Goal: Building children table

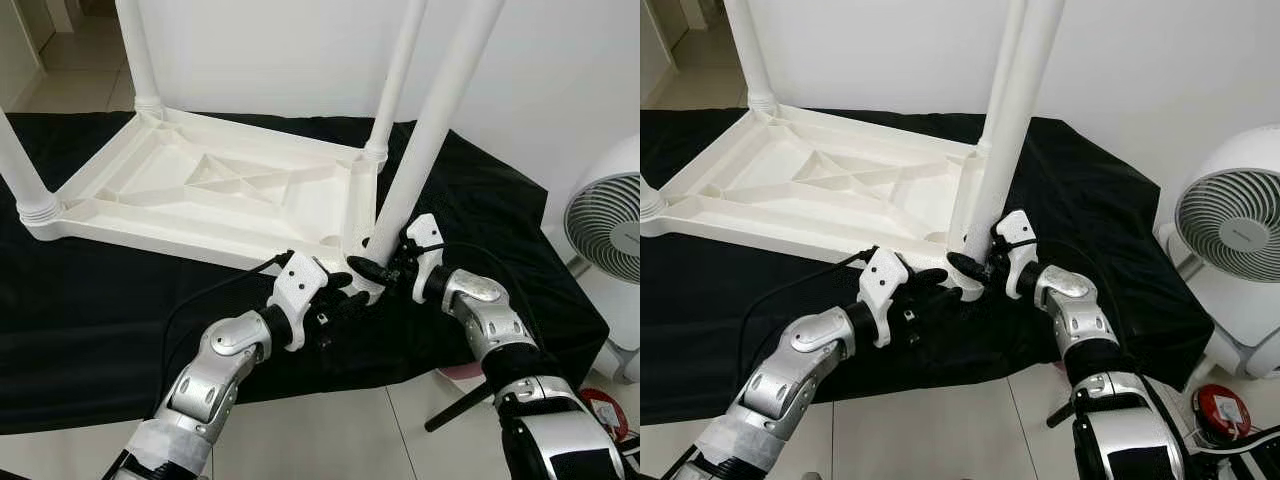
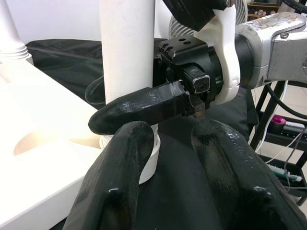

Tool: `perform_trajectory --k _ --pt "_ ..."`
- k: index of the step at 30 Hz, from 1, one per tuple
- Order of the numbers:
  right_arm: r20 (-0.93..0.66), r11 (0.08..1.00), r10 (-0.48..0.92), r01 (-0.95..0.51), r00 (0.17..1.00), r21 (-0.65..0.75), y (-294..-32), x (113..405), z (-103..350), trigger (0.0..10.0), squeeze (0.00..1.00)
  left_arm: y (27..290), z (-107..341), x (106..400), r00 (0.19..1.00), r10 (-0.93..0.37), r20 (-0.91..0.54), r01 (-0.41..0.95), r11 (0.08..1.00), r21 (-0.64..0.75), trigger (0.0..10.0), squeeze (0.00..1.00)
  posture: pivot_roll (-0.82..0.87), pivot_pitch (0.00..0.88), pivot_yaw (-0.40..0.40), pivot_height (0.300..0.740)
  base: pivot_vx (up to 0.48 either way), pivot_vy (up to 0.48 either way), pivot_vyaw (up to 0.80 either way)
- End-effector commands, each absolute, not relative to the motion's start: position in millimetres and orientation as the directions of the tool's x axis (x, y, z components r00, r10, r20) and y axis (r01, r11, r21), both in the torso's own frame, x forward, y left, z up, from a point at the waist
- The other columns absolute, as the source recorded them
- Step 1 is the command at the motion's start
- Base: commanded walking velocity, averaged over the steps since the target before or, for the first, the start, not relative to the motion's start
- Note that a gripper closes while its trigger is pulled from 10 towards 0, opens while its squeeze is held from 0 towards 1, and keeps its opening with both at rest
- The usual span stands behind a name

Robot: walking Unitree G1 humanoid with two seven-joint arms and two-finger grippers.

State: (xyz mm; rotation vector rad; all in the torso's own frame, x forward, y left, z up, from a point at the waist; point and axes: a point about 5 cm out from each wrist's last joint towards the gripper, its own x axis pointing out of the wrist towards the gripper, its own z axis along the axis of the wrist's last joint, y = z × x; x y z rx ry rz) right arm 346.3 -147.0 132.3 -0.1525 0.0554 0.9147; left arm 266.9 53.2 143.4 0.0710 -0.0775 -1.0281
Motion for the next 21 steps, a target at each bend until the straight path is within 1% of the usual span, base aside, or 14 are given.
perform_trajectory --k 1,6,7,9,11,12,14,15,17,18,21 --pt "-0.186 0.580 0.790 -0.810 0.584 -0.081 -150 342 118 0.0 0.00 50 143 268 0.511 -0.859 0.028 0.853 0.511 0.102 10.0 0.00 -0.03 0.000 -0.101 0.740 0.000 0.000 0.00" --pt "-0.186 0.583 0.789 -0.809 0.586 -0.075 -152 341 114 0.1 0.00 50 143 268 0.505 -0.863 0.027 0.857 0.505 0.106 10.0 0.00 -0.03 0.000 -0.100 0.740 0.000 0.000 0.00" --pt "-0.203 0.601 0.768 -0.793 0.608 -0.101 -151 341 112 10.0 0.00 50 142 268 0.504 -0.863 0.026 0.857 0.504 0.108 10.0 0.00 -0.03 0.000 -0.100 0.740 0.000 0.000 0.00" --pt "-0.203 0.601 0.768 -0.793 0.608 -0.101 -151 341 112 10.0 0.00 50 142 268 0.504 -0.863 0.026 0.857 0.504 0.108 10.0 0.00 -0.03 0.000 -0.100 0.740 0.000 0.000 0.00" --pt "-0.205 0.638 0.731 -0.759 0.650 -0.132 -145 340 109 10.0 0.00 50 140 268 0.503 -0.864 0.017 0.858 0.501 0.115 10.0 0.00 -0.04 0.000 -0.100 0.740 0.000 0.000 0.00" --pt "-0.205 0.638 0.731 -0.759 0.650 -0.132 -145 340 109 10.0 0.00 50 140 268 0.503 -0.864 0.017 0.858 0.501 0.115 10.0 0.00 -0.04 0.000 -0.100 0.740 0.000 0.000 0.00" --pt "-0.156 0.686 0.699 -0.716 0.698 -0.134 -132 336 109 10.0 0.00 50 137 266 0.499 -0.867 0.003 0.861 0.496 0.116 10.0 0.00 -0.04 0.000 -0.096 0.740 0.000 0.000 0.00" --pt "-0.156 0.686 0.699 -0.716 0.698 -0.134 -132 336 109 10.0 0.00 50 137 266 0.499 -0.867 0.003 0.861 0.496 0.116 10.0 0.00 -0.04 0.000 -0.096 0.740 0.000 0.000 0.00" --pt "-0.127 0.751 0.641 -0.653 0.757 -0.100 -124 334 108 10.0 0.00 49 135 264 0.490 -0.872 -0.006 0.866 0.486 0.114 10.0 0.00 -0.04 0.000 -0.092 0.740 0.000 0.000 0.00" --pt "-0.127 0.751 0.641 -0.653 0.757 -0.100 -124 334 108 10.0 0.00 49 135 264 0.490 -0.872 -0.006 0.866 0.486 0.114 10.0 0.00 -0.04 0.000 -0.092 0.740 0.000 0.000 0.00" --pt "-0.116 0.843 0.528 -0.536 0.841 -0.046 -121 332 105 10.0 0.00 51 136 264 0.489 -0.872 -0.006 0.867 0.485 0.112 10.0 0.00 -0.04 0.000 -0.089 0.740 0.000 0.000 0.00"
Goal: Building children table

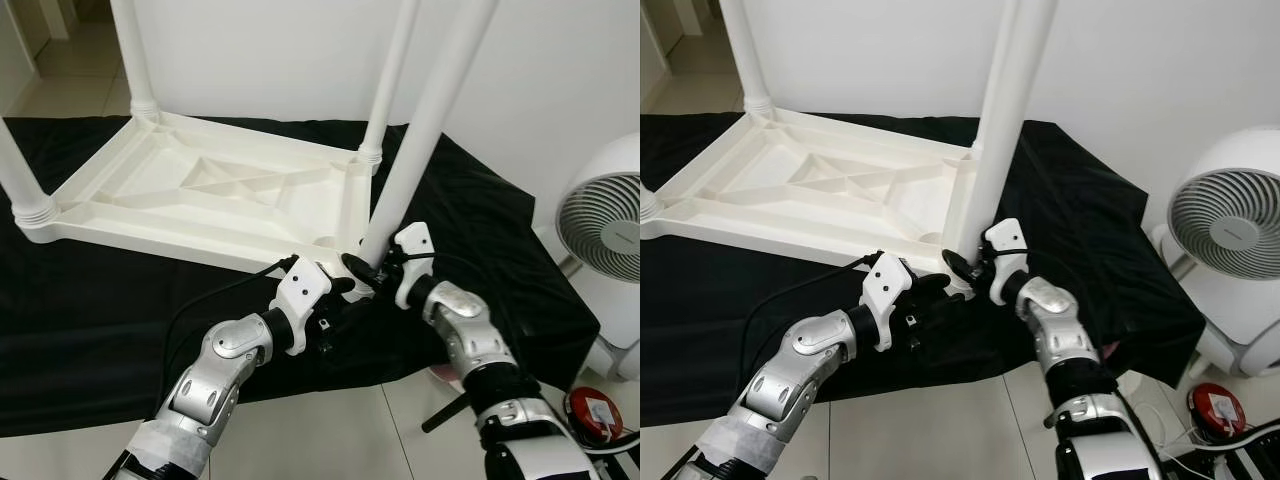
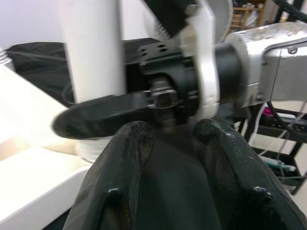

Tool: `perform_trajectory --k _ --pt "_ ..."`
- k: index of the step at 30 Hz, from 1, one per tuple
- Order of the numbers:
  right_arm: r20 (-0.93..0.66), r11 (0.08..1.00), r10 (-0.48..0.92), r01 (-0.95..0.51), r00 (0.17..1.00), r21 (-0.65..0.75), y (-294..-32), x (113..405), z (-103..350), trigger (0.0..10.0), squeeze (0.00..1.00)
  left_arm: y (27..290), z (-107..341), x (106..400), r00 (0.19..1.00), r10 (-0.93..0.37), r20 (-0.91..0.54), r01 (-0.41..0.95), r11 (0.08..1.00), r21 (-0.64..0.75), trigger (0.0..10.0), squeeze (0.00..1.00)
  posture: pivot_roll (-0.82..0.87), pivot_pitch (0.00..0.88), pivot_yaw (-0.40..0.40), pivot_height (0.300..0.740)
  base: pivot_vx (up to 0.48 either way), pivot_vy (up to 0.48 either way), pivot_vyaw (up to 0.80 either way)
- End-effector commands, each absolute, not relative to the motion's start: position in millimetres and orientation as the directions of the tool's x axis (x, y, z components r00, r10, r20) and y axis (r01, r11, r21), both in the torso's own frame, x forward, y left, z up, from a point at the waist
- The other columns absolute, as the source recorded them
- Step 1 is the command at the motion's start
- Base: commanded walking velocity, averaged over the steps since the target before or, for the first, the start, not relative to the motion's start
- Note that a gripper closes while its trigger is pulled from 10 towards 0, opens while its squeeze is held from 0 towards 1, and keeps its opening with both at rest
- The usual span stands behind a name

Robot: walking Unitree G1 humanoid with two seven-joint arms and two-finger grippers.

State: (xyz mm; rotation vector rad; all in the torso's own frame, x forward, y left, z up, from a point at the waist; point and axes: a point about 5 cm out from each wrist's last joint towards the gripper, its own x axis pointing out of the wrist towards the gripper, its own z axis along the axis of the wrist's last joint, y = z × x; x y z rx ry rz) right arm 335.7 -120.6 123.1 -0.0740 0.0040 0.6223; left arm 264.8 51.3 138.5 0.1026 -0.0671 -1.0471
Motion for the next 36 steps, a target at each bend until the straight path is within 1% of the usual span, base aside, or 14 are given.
perform_trajectory --k 1,3,6,9,11,12,14,19,20,27,31,33,34,36 --pt "-0.116 0.843 0.528 -0.536 0.841 -0.046 -121 332 105 10.0 0.00 51 136 264 0.489 -0.872 -0.006 0.867 0.485 0.112 10.0 0.00 -0.04 0.000 -0.089 0.740 0.000 0.000 0.00" --pt "-0.114 0.863 0.499 -0.505 0.859 -0.029 -121 332 105 10.0 0.00 52 136 264 0.490 -0.872 -0.005 0.867 0.486 0.112 10.0 0.00 -0.04 0.000 -0.089 0.740 0.000 0.000 0.00" --pt "-0.111 0.922 0.384 -0.386 0.917 0.002 -118 328 103 10.0 0.00 53 136 265 0.493 -0.870 -0.007 0.865 0.489 0.114 10.0 0.00 -0.05 0.000 -0.088 0.740 0.000 0.000 0.00" --pt "-0.108 0.941 0.337 -0.338 0.935 0.008 -117 326 102 10.0 0.00 53 136 265 0.493 -0.870 -0.009 0.865 0.489 0.114 10.0 0.00 -0.05 0.000 -0.088 0.740 0.000 0.000 0.00" --pt "-0.116 0.983 0.181 -0.176 0.977 0.049 -114 321 101 10.0 0.00 52 136 263 0.492 -0.871 -0.008 0.866 0.488 0.113 10.0 0.00 -0.04 0.000 -0.094 0.740 0.000 0.000 0.00" --pt "-0.116 0.983 0.181 -0.176 0.977 0.049 -114 321 101 10.0 0.00 52 136 263 0.492 -0.871 -0.008 0.866 0.488 0.113 10.0 0.00 -0.04 0.000 -0.094 0.740 0.000 0.000 0.00" --pt "-0.094 0.994 0.095 -0.090 0.991 0.060 -106 316 107 10.0 0.00 52 136 262 0.494 -0.869 -0.001 0.864 0.491 0.109 10.0 0.00 -0.04 0.000 -0.096 0.740 0.000 0.000 0.00" --pt "-0.058 0.993 0.075 -0.070 0.995 0.090 -105 315 117 10.0 0.00 52 137 262 0.501 -0.865 0.006 0.860 0.499 0.101 10.0 0.00 -0.04 0.000 -0.094 0.740 0.000 0.000 0.00" --pt "-0.053 0.992 0.080 -0.074 0.995 0.098 -106 315 118 10.0 1.00 52 137 262 0.501 -0.866 0.005 0.861 0.499 0.102 10.0 0.00 -0.04 0.000 -0.094 0.740 0.000 0.000 0.00" --pt "-0.059 0.991 0.094 -0.088 0.994 0.103 -111 315 120 10.0 1.00 53 139 264 0.505 -0.863 0.009 0.858 0.504 0.102 10.0 0.00 -0.04 0.000 -0.094 0.740 0.000 0.000 0.00" --pt "-0.061 0.983 0.177 -0.173 0.982 0.059 -127 320 123 10.0 1.00 54 140 264 0.510 -0.860 0.014 0.855 0.509 0.103 10.0 0.00 -0.03 0.000 -0.095 0.740 0.000 0.000 0.00" --pt "-0.061 0.983 0.177 -0.173 0.982 0.059 -127 320 123 10.0 1.00 54 140 264 0.510 -0.860 0.014 0.855 0.509 0.103 10.0 0.00 -0.03 0.000 -0.095 0.740 0.000 0.000 0.00" --pt "-0.071 0.975 0.219 -0.217 0.973 0.038 -131 321 122 10.0 1.00 54 139 263 0.511 -0.860 0.014 0.854 0.509 0.103 10.0 0.00 -0.03 0.000 -0.093 0.740 0.000 0.000 0.00" --pt "-0.131 0.914 0.391 -0.402 0.911 -0.064 -134 321 114 10.0 1.00 53 140 263 0.511 -0.859 0.014 0.855 0.510 0.098 10.0 0.00 -0.04 0.000 -0.093 0.740 0.000 0.000 0.00"
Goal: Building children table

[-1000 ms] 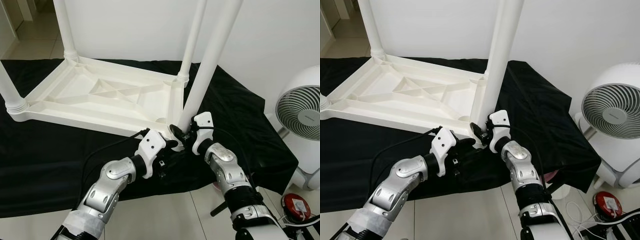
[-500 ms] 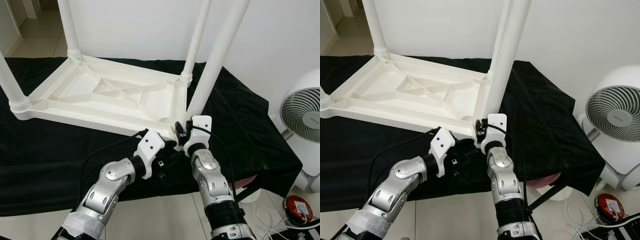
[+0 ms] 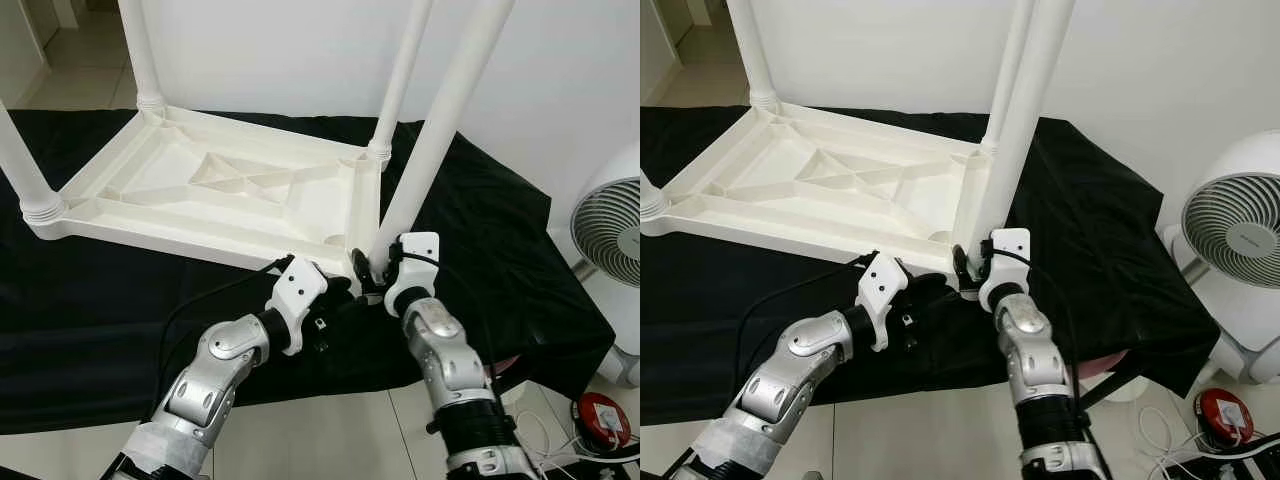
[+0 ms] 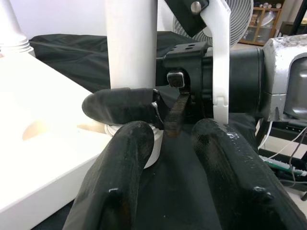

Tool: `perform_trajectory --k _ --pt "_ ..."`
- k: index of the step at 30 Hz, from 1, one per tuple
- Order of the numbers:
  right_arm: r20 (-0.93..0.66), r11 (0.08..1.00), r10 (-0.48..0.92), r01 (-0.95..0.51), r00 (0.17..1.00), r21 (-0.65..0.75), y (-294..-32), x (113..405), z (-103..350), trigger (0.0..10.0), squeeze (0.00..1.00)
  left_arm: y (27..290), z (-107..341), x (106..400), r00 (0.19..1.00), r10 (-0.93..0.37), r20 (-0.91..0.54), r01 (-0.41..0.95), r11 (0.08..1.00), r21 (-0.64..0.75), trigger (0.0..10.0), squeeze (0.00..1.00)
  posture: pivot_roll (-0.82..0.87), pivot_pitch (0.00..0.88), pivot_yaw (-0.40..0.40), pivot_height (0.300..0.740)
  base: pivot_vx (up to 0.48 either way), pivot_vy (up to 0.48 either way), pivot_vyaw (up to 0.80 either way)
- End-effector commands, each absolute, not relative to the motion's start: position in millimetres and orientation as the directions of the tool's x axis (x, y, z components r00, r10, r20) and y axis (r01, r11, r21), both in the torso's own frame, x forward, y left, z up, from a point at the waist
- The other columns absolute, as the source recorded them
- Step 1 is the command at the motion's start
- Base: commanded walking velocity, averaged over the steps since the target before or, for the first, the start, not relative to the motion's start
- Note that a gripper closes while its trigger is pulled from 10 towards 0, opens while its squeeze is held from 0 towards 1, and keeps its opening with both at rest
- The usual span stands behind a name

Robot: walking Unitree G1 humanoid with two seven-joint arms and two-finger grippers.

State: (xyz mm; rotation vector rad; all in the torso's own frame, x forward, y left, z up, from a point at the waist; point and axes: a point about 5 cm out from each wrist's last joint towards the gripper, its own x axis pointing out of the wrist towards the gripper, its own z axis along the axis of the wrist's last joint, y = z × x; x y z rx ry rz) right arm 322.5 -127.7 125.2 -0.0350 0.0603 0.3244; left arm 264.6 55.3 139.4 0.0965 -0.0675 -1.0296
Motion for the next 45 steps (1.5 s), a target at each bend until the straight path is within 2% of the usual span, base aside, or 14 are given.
perform_trajectory --k 1,2,6,15,16,17,21,23,24,38,39,41,42,45 --pt "-0.131 0.914 0.391 -0.402 0.911 -0.064 -134 321 114 10.0 1.00 53 140 263 0.511 -0.859 0.014 0.855 0.510 0.098 10.0 0.00 -0.04 0.000 -0.093 0.740 0.000 0.000 0.00" --pt "-0.143 0.882 0.453 -0.466 0.880 -0.074 -136 321 112 10.0 0.00 53 140 263 0.510 -0.860 0.015 0.855 0.509 0.096 10.0 0.00 -0.04 0.000 -0.091 0.740 0.000 0.000 0.00" --pt "-0.127 0.790 0.576 -0.590 0.808 -0.167 -139 323 115 10.0 0.00 52 142 263 0.503 -0.864 0.016 0.859 0.502 0.100 10.0 0.00 -0.03 0.000 -0.081 0.740 0.000 0.000 0.00" --pt "-0.139 0.726 0.637 -0.651 0.758 -0.222 -146 331 118 10.0 0.00 55 145 265 0.499 -0.866 0.012 0.860 0.497 0.112 10.0 0.00 -0.03 0.000 -0.070 0.740 0.000 0.000 0.00" --pt "-0.153 0.710 0.638 -0.654 0.754 -0.261 -150 340 122 8.9 0.00 55 144 268 0.497 -0.868 0.011 0.861 0.495 0.120 10.0 0.00 -0.04 0.000 -0.074 0.740 0.000 0.000 0.00" --pt "-0.159 0.703 0.638 -0.654 0.753 -0.280 -151 343 124 6.1 0.00 53 145 269 0.498 -0.867 0.012 0.860 0.496 0.123 10.0 0.00 -0.03 0.000 -0.072 0.740 0.000 0.000 0.00" --pt "-0.150 0.683 0.666 -0.678 0.731 -0.270 -151 346 128 6.4 0.00 48 149 268 0.494 -0.869 0.035 0.862 0.495 0.108 10.0 0.00 -0.04 0.000 -0.073 0.740 0.000 0.000 0.00" --pt "-0.151 0.667 0.683 -0.694 0.715 -0.270 -151 346 127 4.4 0.00 47 148 266 0.488 -0.872 0.036 0.866 0.489 0.105 10.0 0.00 -0.04 0.000 -0.073 0.740 0.000 0.000 0.00" --pt "-0.146 0.670 0.686 -0.697 0.713 -0.256 -150 347 126 0.0 0.00 46 147 266 0.486 -0.873 0.033 0.867 0.486 0.105 10.0 0.00 -0.05 0.000 -0.072 0.740 0.000 0.000 0.00" --pt "-0.117 0.638 0.743 -0.750 0.659 -0.175 -139 342 111 0.0 0.00 42 147 271 0.470 -0.882 0.029 0.875 0.470 0.120 10.0 0.00 -0.05 0.000 -0.078 0.740 0.000 0.000 0.00" --pt "-0.107 0.648 0.738 -0.744 0.667 -0.163 -139 340 109 3.3 0.00 42 147 271 0.469 -0.883 0.029 0.875 0.469 0.121 10.0 0.00 -0.05 0.000 -0.083 0.740 0.000 0.000 0.00" --pt "-0.107 0.648 0.738 -0.744 0.667 -0.163 -139 340 109 3.3 0.00 42 147 271 0.469 -0.883 0.029 0.875 0.469 0.121 10.0 0.00 -0.05 0.000 -0.083 0.740 0.000 0.000 0.00" --pt "-0.094 0.666 0.726 -0.730 0.681 -0.151 -140 339 109 10.0 0.00 42 147 271 0.468 -0.883 0.030 0.875 0.468 0.121 10.0 0.00 -0.05 0.000 -0.085 0.740 0.000 0.000 0.00" --pt "-0.084 0.687 0.709 -0.713 0.700 -0.139 -141 338 108 10.0 0.00 42 147 271 0.468 -0.883 0.031 0.875 0.468 0.121 10.0 0.00 -0.05 0.000 -0.089 0.740 0.000 0.000 0.00"
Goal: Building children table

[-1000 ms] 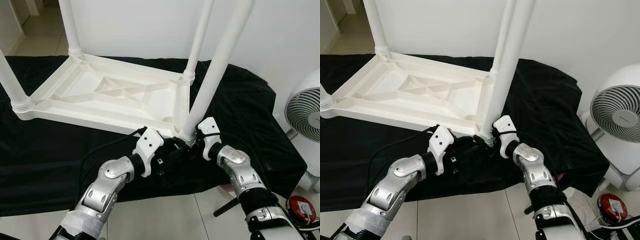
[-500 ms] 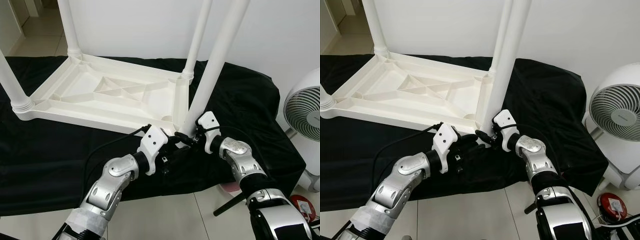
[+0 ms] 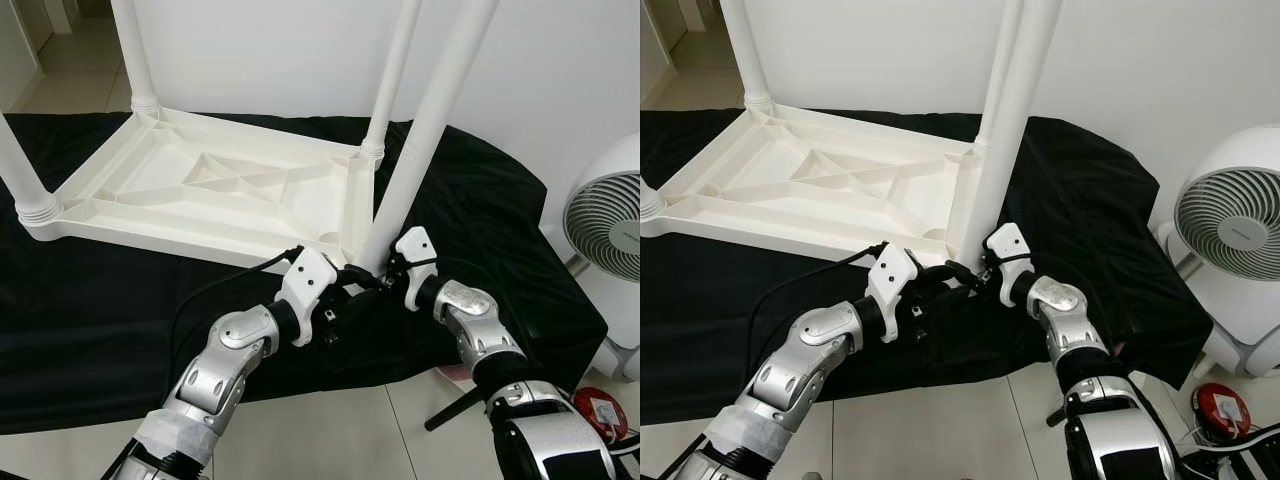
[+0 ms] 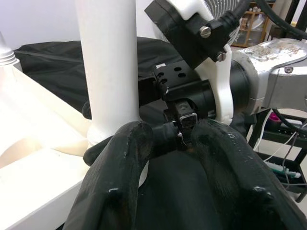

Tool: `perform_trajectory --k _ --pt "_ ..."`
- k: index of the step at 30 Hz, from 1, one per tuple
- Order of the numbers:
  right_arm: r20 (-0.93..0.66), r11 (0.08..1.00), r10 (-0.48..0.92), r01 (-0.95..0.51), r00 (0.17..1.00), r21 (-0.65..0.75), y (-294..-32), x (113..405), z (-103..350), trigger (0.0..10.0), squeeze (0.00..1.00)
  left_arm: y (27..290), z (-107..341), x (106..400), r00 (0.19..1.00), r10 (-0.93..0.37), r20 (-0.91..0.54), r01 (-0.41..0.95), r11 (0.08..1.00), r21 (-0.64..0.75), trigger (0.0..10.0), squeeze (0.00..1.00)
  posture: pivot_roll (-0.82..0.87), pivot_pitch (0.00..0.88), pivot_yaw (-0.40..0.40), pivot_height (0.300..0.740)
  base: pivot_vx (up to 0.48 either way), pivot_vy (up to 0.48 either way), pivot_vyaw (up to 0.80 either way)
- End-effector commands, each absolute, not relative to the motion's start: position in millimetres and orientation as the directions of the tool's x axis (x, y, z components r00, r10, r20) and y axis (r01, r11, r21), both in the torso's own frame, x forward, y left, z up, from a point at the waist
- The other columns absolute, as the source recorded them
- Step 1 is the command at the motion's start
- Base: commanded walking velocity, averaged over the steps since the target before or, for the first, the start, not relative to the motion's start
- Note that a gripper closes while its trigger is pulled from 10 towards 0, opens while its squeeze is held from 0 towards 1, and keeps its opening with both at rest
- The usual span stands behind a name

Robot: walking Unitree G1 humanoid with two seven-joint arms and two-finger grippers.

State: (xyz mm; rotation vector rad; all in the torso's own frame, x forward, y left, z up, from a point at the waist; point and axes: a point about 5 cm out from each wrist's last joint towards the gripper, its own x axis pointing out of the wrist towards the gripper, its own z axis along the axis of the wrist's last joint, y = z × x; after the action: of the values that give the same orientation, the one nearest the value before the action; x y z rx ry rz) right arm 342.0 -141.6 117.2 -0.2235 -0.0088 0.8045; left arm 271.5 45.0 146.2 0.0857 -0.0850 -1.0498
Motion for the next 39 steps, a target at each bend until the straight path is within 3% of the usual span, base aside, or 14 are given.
perform_trajectory --k 1,3,9,13,16,20,24,29,30,31,32,39 --pt "-0.074 0.720 0.679 -0.682 0.731 -0.130 -142 337 107 10.0 0.00 41 147 271 0.468 -0.883 0.032 0.875 0.468 0.121 10.0 0.00 -0.06 0.000 -0.089 0.740 0.000 0.000 0.00" --pt "-0.058 0.796 0.590 -0.593 0.805 -0.121 -144 337 105 10.0 0.00 40 147 272 0.466 -0.884 0.036 0.876 0.466 0.120 10.0 0.00 -0.06 0.000 -0.085 0.740 0.000 0.000 0.00" --pt "-0.005 0.858 0.503 -0.500 0.864 -0.118 -138 333 104 10.0 0.00 37 146 272 0.455 -0.890 0.031 0.882 0.455 0.122 10.0 0.00 -0.07 0.000 -0.083 0.740 0.000 0.000 0.00" --pt "0.018 0.953 0.292 -0.289 0.956 -0.093 -141 333 104 10.0 0.00 36 146 269 0.447 -0.894 0.037 0.887 0.448 0.111 10.0 0.00 -0.06 0.000 -0.096 0.740 0.000 0.000 0.00" --pt "0.020 0.968 0.244 -0.242 0.970 -0.072 -142 332 104 10.0 0.00 35 146 269 0.448 -0.893 0.036 0.886 0.449 0.113 10.0 0.00 -0.06 0.000 -0.096 0.740 0.000 0.000 0.00" --pt "-0.014 0.997 0.071 -0.071 0.997 -0.024 -135 324 93 10.0 0.00 32 147 267 0.454 -0.890 0.052 0.884 0.457 0.104 10.0 0.00 -0.05 0.000 -0.110 0.740 0.000 0.000 0.00" --pt "-0.045 0.999 0.032 -0.032 0.998 0.000 -122 319 87 10.0 0.00 32 147 266 0.457 -0.888 0.055 0.882 0.460 0.104 10.0 0.00 -0.05 0.000 -0.109 0.740 0.000 0.000 0.00" --pt "-0.016 0.995 0.098 -0.098 0.995 0.018 -103 316 92 10.0 0.00 36 144 266 0.466 -0.884 0.044 0.878 0.468 0.102 10.0 0.00 -0.05 0.000 -0.090 0.740 0.000 0.000 0.00" --pt "-0.015 0.995 0.104 -0.104 0.994 0.013 -103 316 92 10.0 0.26 36 144 266 0.463 -0.886 0.040 0.880 0.464 0.105 10.0 0.00 -0.05 0.000 -0.089 0.740 0.000 0.000 0.00" --pt "-0.015 0.995 0.104 -0.104 0.994 0.013 -103 316 92 10.0 0.26 36 144 266 0.463 -0.886 0.040 0.880 0.464 0.105 10.0 0.00 -0.05 0.000 -0.089 0.740 0.000 0.000 0.00" --pt "-0.012 0.994 0.104 -0.104 0.995 0.014 -105 315 92 10.0 1.00 36 145 266 0.458 -0.888 0.038 0.881 0.460 0.109 10.0 0.00 -0.05 0.000 -0.085 0.740 0.000 0.000 0.00" --pt "0.039 0.987 0.155 -0.156 0.987 0.027 -119 314 102 10.0 1.00 38 144 268 0.453 -0.891 0.030 0.884 0.453 0.119 10.0 0.00 -0.07 0.000 -0.080 0.740 0.000 0.000 0.00"
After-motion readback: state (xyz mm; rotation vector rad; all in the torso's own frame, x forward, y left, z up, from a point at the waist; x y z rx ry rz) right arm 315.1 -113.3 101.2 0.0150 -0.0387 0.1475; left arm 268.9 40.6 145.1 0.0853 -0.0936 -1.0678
